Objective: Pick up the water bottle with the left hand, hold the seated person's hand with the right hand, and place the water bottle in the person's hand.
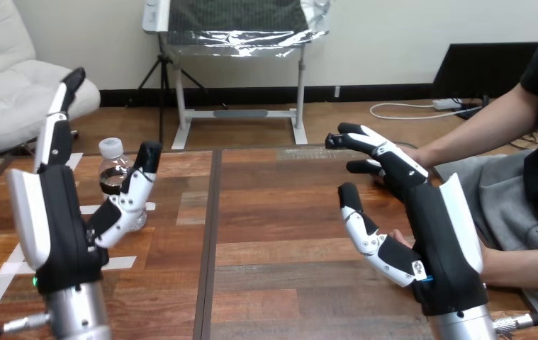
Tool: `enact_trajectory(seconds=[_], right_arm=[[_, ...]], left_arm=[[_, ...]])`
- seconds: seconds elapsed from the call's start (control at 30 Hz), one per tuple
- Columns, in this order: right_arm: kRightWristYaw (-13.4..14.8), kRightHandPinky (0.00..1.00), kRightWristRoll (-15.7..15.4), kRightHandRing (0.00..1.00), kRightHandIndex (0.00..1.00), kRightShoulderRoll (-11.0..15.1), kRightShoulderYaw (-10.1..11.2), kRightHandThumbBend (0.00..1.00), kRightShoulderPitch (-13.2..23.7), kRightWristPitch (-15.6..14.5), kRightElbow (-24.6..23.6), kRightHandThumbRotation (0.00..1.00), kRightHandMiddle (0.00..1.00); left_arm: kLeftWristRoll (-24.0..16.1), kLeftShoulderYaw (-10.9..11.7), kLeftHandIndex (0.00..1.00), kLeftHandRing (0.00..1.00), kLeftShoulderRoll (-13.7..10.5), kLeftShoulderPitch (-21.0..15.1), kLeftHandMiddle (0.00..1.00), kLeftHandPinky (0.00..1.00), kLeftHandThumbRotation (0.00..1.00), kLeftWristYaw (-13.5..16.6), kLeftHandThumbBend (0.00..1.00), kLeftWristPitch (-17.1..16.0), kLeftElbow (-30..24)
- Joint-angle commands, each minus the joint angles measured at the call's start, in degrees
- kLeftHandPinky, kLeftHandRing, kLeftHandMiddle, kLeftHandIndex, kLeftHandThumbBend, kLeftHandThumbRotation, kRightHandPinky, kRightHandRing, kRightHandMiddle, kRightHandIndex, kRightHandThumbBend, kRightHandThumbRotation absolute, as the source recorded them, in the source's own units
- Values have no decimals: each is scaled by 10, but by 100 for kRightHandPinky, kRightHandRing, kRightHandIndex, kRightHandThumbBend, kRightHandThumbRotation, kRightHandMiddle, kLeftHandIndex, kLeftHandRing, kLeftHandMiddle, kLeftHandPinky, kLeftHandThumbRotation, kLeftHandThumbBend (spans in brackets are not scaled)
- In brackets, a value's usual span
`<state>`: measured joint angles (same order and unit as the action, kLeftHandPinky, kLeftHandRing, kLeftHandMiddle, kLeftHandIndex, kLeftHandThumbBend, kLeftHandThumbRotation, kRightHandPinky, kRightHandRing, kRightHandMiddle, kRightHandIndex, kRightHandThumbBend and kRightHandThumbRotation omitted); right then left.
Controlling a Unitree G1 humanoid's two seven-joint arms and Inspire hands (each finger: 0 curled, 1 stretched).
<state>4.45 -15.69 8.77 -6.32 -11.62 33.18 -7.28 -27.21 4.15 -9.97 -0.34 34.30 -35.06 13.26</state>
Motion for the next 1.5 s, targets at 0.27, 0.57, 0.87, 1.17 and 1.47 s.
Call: enact_trajectory(seconds=[0.27,0.57,0.87,1.17,1.47], right_arm=[[4,73,-3,84,74,-7,4,13,29,10,-4,0,86],[4,73,-3,84,74,-7,5,14,30,7,-6,0,86],[4,73,-4,84,74,-5,7,15,33,7,-4,0,86],[2,74,2,84,73,-4,8,16,36,9,0,0,85],[2,74,3,84,73,-4,9,16,39,6,1,0,85]], left_arm=[[36,10,97,93,-30,-111,96,91,41,-42,80,47,98],[54,12,100,96,-36,-144,99,93,44,-67,86,75,140],[44,8,100,97,-40,-173,99,91,45,-58,88,103,178],[30,1,100,95,-49,-204,99,86,45,-42,88,111,226],[22,-6,100,93,-58,-237,98,83,45,-24,88,112,277]])
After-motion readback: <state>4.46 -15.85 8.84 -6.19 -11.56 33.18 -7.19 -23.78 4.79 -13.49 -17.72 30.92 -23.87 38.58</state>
